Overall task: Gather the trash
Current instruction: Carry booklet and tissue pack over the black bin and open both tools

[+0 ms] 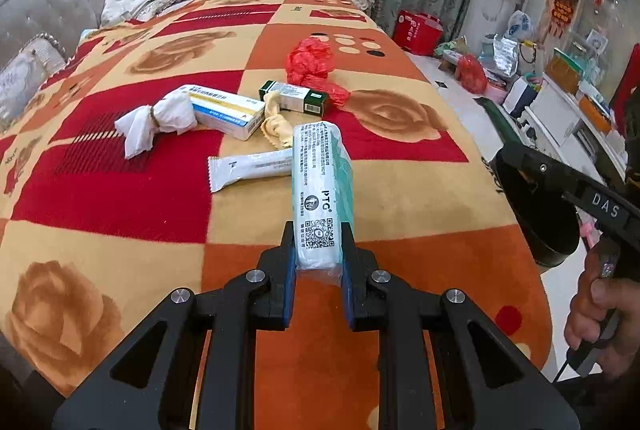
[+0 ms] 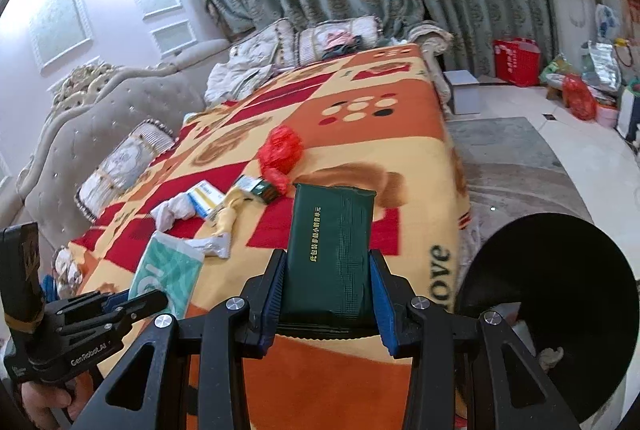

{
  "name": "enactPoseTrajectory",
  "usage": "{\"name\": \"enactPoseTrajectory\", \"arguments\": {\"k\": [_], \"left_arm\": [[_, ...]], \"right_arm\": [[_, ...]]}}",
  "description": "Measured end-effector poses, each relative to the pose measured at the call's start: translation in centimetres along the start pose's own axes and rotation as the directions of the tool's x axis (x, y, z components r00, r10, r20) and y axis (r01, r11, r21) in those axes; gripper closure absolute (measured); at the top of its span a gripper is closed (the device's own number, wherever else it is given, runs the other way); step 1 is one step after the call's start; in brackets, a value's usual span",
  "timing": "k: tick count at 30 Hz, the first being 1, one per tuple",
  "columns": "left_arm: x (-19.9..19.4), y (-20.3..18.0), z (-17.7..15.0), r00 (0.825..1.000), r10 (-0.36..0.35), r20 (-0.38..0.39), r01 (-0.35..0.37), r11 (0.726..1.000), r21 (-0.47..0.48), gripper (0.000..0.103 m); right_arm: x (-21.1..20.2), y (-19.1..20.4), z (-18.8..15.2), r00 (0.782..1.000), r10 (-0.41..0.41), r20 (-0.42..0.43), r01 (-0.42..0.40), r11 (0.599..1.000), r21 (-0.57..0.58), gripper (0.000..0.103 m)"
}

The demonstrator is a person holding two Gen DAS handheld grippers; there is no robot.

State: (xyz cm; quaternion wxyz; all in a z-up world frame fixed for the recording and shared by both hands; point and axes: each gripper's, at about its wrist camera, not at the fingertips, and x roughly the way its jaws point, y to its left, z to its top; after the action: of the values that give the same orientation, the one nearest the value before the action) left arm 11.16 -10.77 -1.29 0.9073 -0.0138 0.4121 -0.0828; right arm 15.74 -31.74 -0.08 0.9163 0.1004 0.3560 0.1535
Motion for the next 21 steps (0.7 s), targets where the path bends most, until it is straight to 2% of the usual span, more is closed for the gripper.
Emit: {"name": "enactPoseTrajectory", "arguments": {"k": [8, 12, 17, 19, 21], "left_arm": [[0.4, -1.5, 0.4, 1.000, -0.024, 0.002, 0.024, 0.999, 0.027, 0.087], [0.4, -2.3, 0.6, 0.998, -0.058, 0.002, 0.058, 0.998, 0.038, 0.087], [0.3, -3.8, 1.1, 0.991, -0.131, 0.022, 0.129, 0.989, 0.070, 0.087], [0.4, -4.7, 1.4, 0.982, -0.189, 0.021, 0.187, 0.978, 0.091, 0.087], [0.4, -5.9, 1.6, 0.976, -0.217, 0.029, 0.212, 0.970, 0.116, 0.087]], "right_arm": [[-1.9, -3.4, 0.2, 0.994, -0.102, 0.036, 0.100, 0.993, 0.061, 0.064], [-2.8, -5.4, 0.1, 0.982, -0.184, 0.039, 0.180, 0.980, 0.087, 0.064], [-3.9, -8.1, -0.1, 0.964, -0.265, 0.026, 0.258, 0.953, 0.160, 0.064], [-4.4, -9.2, -0.1, 0.955, -0.295, 0.023, 0.285, 0.939, 0.190, 0.064], [-4.8, -9.9, -0.1, 0.947, -0.320, 0.021, 0.309, 0.928, 0.208, 0.064]]}}
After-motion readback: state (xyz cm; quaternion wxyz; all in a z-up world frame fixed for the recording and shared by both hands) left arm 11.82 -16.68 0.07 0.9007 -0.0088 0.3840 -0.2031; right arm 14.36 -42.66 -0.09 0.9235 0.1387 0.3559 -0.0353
